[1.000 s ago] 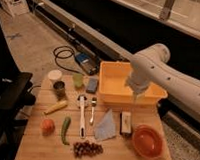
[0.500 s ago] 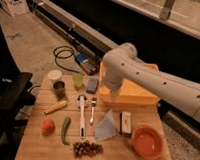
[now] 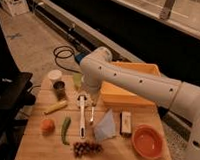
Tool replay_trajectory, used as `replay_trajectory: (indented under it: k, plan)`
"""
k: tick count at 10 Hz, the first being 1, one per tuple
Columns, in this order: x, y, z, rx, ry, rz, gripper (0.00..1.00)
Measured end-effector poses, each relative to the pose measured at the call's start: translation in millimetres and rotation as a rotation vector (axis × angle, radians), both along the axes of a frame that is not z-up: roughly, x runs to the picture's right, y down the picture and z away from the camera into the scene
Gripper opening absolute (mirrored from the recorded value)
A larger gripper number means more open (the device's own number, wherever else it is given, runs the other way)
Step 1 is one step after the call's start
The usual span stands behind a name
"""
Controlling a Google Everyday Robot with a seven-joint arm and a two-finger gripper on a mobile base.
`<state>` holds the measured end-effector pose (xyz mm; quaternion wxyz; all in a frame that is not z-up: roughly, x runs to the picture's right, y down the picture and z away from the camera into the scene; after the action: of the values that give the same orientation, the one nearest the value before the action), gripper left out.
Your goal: Place pepper in red bowl
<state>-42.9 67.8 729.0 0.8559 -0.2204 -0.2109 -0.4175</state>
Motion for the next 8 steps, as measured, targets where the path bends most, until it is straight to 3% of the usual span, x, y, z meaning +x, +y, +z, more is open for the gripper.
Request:
replay_trajectory:
  k: [5,8]
  plan:
    - [-3,1,0.6,-0.007,-0.001,-0.018,0.65]
    - [-42,29,14.6,-0.054,-0.033,-0.076,0.65]
